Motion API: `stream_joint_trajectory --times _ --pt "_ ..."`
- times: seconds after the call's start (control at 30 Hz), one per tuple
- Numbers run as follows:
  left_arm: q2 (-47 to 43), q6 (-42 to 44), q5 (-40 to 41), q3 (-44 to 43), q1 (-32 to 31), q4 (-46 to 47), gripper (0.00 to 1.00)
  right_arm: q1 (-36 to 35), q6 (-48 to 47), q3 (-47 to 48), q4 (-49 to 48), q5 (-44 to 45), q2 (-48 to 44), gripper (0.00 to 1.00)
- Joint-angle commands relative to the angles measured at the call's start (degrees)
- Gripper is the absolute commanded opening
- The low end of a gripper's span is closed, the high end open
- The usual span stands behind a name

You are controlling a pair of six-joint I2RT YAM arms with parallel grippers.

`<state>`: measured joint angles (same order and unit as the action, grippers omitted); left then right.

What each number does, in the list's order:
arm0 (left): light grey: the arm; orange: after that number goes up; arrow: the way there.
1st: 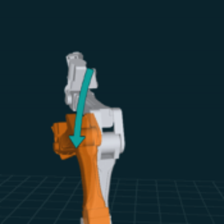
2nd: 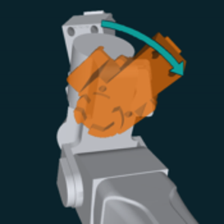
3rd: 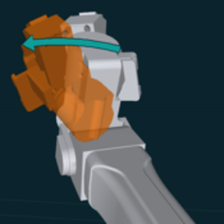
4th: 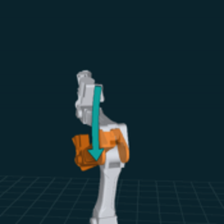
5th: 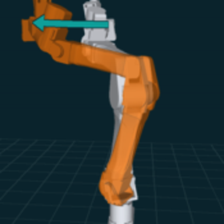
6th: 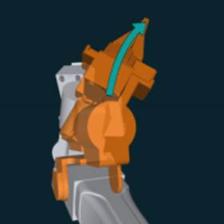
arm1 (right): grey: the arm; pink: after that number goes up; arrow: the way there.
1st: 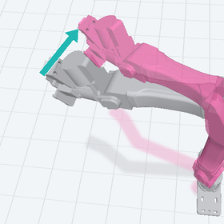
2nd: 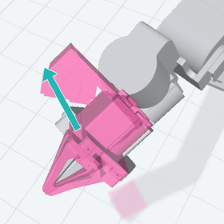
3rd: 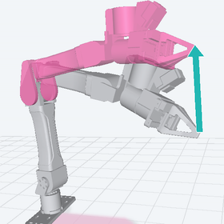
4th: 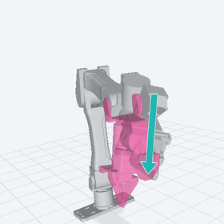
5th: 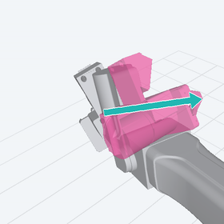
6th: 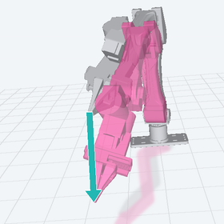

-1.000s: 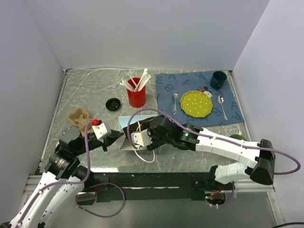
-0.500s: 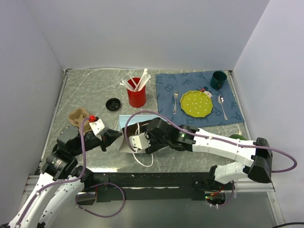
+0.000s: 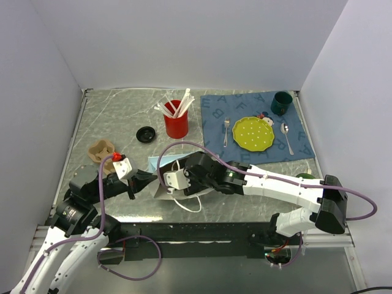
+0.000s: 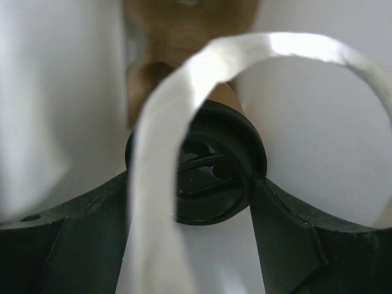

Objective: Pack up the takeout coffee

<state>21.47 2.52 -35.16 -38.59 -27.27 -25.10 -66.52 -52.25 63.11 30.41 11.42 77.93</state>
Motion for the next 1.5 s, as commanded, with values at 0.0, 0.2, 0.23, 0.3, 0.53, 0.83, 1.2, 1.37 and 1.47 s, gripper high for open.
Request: stream_joint_trajectory --times 0.0,0.2,0.23,0.3,0.53,0.83,1.2,1.37,1.47 --pt "0.14 2.22 -3.78 0.00 -0.16 2.43 0.01 0.51 -1.71 0.35 -4.57 2.82 -0.50 0.32" --pt "-0.38 2.57 -4.13 0.88 -0.16 2.96 0.01 1.65 -2.86 -0.09 -3.26 -1.48 -0.94 0.33" --pt "-0.29 2.66 -4.22 0.88 -0.16 2.95 0.01 1.92 -3.21 -0.09 -2.56 -2.18 -0.94 0.34" --pt "-0.21 2.92 -4.48 0.88 -0.16 2.95 0.01 2.36 -3.82 0.08 -2.03 -2.89 -0.59 0.34" --pt "-0.56 3.98 -1.68 1.24 -0.33 3.22 0.01 2.54 -5.58 1.05 -0.45 -6.41 1.17 0.34" --pt "0.06 4.24 0.35 0.53 -0.24 6.12 0.01 2.27 -6.99 -0.10 -1.32 -4.74 0.91 0.35" --pt "-0.56 4.24 -2.46 0.88 -0.33 7.08 0.01 2.45 -9.01 1.57 -1.94 -1.57 1.87 0.34" --pt "-0.47 4.07 -2.99 1.41 -0.42 8.05 0.01 2.63 -9.89 1.93 -3.34 -3.24 2.58 0.34" --pt "-0.38 3.98 -3.25 1.67 -0.59 8.40 0.01 3.32 -10.33 2.02 -3.87 -5.09 3.36 0.34"
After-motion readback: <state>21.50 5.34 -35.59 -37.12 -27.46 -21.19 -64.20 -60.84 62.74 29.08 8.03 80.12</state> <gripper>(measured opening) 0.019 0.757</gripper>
